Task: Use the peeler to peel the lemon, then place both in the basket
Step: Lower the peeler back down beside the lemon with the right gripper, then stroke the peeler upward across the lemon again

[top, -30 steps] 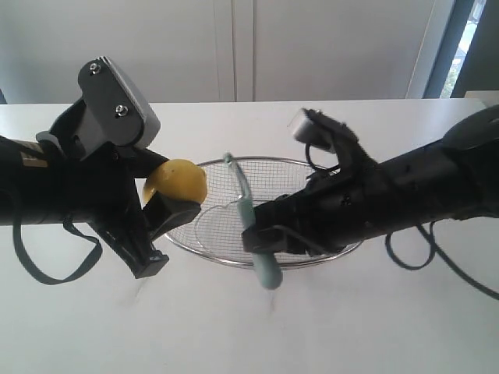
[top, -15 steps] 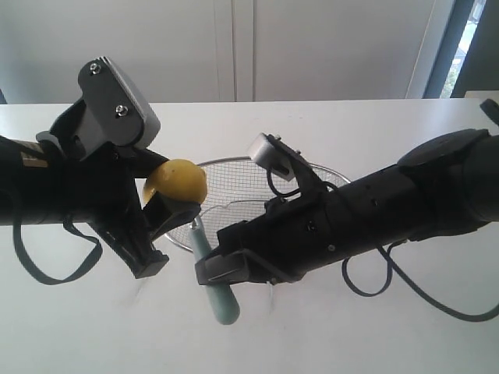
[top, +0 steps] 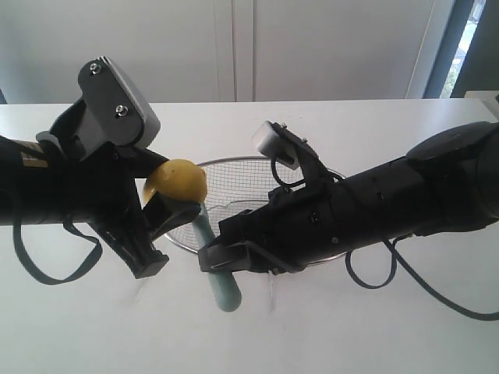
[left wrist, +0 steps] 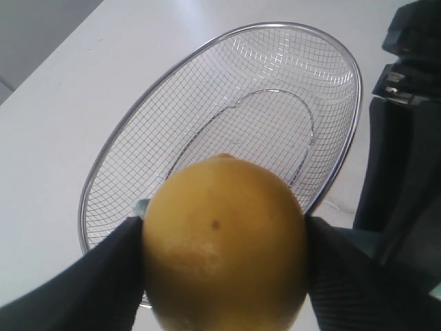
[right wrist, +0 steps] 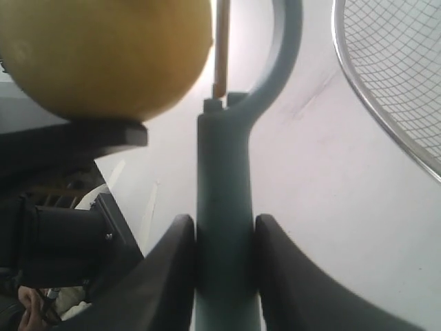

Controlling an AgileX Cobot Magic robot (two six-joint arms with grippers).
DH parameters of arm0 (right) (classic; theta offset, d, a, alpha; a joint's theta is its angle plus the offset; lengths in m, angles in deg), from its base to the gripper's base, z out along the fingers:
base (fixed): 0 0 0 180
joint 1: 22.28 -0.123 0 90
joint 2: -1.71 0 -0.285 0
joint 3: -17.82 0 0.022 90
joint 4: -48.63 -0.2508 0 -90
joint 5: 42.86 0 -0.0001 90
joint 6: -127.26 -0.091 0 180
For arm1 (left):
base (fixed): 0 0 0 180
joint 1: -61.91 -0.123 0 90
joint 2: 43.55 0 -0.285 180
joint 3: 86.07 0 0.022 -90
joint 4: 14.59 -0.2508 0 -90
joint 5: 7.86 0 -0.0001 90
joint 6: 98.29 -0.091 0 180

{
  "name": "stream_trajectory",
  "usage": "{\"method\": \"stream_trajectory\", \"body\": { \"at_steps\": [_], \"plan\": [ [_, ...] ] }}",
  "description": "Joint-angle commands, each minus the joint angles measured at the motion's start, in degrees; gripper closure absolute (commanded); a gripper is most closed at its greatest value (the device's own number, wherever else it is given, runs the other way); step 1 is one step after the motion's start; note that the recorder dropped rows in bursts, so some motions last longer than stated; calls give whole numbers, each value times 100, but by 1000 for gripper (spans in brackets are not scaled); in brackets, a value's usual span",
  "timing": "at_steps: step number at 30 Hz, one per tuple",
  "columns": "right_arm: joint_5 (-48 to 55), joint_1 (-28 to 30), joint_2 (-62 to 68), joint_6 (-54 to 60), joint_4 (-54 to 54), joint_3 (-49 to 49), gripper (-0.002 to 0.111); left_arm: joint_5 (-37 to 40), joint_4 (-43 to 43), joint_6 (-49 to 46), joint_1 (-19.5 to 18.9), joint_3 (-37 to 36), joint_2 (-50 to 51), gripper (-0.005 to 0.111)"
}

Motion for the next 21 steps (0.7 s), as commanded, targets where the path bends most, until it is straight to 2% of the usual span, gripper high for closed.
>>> {"method": "stream_trajectory", "body": {
  "at_steps": [1, 12, 21],
  "plan": [
    [-48, -25, -56, 64, -64, -50, 108, -11, 35, 11, 35, -21, -36, 107],
    [152, 306, -126, -33, -74, -50, 108, -11, 35, 11, 35, -21, -36, 107],
    [84, 306, -474, -33, -86, -50, 108, -11, 35, 11, 35, -21, -36, 107]
  ]
}}
